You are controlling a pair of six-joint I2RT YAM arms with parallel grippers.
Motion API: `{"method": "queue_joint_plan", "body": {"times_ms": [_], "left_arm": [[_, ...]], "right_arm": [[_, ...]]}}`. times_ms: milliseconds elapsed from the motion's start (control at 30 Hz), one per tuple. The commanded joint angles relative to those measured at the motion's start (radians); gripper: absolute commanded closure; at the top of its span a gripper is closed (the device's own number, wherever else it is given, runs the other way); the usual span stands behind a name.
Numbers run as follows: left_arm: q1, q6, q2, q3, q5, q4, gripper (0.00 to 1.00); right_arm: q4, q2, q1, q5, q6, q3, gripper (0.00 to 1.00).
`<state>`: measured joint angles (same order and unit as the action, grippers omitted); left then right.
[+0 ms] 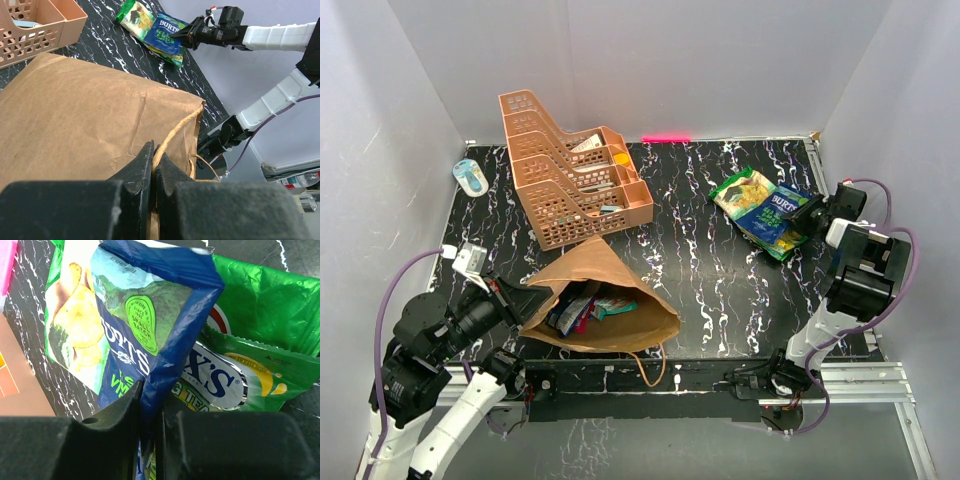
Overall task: Take the snacks out of the paper bag
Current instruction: Place the snack at the center of the board.
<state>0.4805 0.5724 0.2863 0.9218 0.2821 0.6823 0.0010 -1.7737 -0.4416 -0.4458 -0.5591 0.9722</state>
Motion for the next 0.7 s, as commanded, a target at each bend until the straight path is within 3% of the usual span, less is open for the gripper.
{"method": "queue_joint_plan", "body": {"times_ms": [0, 100, 333, 433, 533, 667], "left_arm": [[0.003, 0.01, -0.017, 0.006, 0.018, -0.004, 1.0], [0.003, 0.009, -0.024, -0.001, 0.015, 0.001, 1.0], [0.003, 0.014, -0.022, -0.022, 0.009, -0.001, 1.0], [0.002, 0.014, -0.012, -0.029, 0.005, 0.002, 1.0], [0.002, 0.019, -0.009, -0.046, 0.003, -0.009, 1.0], [0.003, 0.02, -0.011, -0.058, -0.012, -0.013, 1.0]], "right_arm": [[0.005, 0.003, -0.023, 0.0, 0.025, 0.032, 0.79], [-0.027, 0.019, -0.023, 0.011, 0.051, 0.03, 0.62], [-0.174, 0.249, -0.025, 0.184, 0.126, 0.001, 0.24], [-0.187, 0.351, -0.026, 0.17, 0.134, -0.041, 0.23], [-0.128, 0.473, -0.005, 0.025, 0.113, -0.116, 0.23], [-0.112, 0.626, 0.204, -0.113, 0.12, -0.149, 0.23]]}}
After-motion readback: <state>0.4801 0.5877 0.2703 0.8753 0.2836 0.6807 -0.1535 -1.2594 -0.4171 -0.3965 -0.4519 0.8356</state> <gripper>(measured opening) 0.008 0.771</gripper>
